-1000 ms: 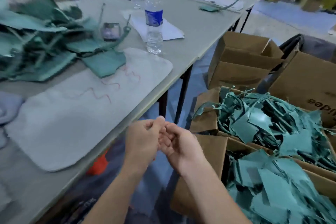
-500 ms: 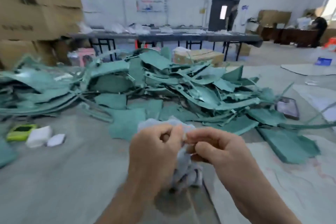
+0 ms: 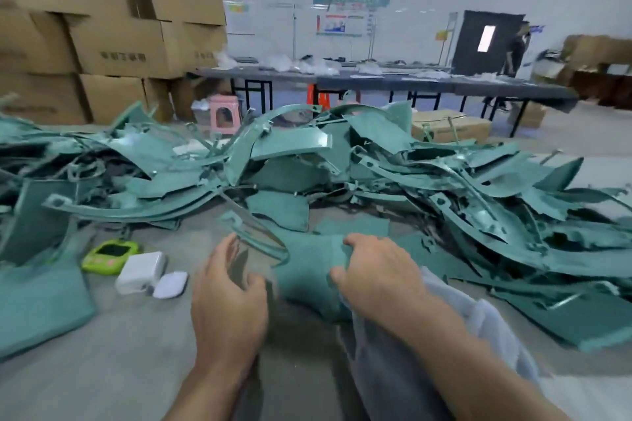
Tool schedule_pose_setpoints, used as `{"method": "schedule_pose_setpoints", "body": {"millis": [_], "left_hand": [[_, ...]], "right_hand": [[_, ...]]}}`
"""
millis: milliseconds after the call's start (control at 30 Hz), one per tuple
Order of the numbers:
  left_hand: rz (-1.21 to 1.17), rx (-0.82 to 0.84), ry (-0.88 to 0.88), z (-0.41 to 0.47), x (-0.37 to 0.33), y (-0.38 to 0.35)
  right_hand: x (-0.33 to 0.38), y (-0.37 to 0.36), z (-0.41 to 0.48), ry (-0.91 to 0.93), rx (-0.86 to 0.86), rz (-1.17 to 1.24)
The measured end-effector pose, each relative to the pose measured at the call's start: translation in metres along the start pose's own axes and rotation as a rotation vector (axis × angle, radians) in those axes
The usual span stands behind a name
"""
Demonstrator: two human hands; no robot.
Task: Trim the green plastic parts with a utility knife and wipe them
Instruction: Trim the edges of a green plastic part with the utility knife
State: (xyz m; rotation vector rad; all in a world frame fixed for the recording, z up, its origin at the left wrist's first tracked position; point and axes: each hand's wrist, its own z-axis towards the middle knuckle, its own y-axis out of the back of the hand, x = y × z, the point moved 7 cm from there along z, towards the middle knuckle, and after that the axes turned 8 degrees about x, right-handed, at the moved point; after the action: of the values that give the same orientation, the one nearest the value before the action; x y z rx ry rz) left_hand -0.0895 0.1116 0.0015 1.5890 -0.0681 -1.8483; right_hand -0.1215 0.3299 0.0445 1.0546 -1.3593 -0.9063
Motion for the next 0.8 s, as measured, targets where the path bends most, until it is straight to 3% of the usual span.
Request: {"method": "schedule_pose_setpoints", "body": {"millis": [167,300,500,600,700,800], "left_hand": [[0.095,0.201,0.049,0.004,0.011,-0.018],[0.040,0.282,0.021,0.003,0.008,-0.024],[-0.482,0.355,0.168,0.006,0.011,-0.035],[-0.875,0.381,0.257,0.006,0.007,-0.043],[-1.050,0.442,0.340,-0.002,-0.003,-0.049],[-1.230,0.508,0.417,-0.013,-0.013,-0.052]], "right_hand": [[0.008,-0.028,0.042,0.013,0.204,-0.124],[0.006,-0.008,0.054,-0.013,-0.006,0.065],[-0.004,0.036,0.042,0.009,-0.235,0.886],[0.003,0.044,0.026,0.042,-0.329,1.058],[0.009,0.028,0.009,-0.005,-0.398,1.224],[0.026,-0.002,-0.003,-0.040,-0.281,1.321]]}}
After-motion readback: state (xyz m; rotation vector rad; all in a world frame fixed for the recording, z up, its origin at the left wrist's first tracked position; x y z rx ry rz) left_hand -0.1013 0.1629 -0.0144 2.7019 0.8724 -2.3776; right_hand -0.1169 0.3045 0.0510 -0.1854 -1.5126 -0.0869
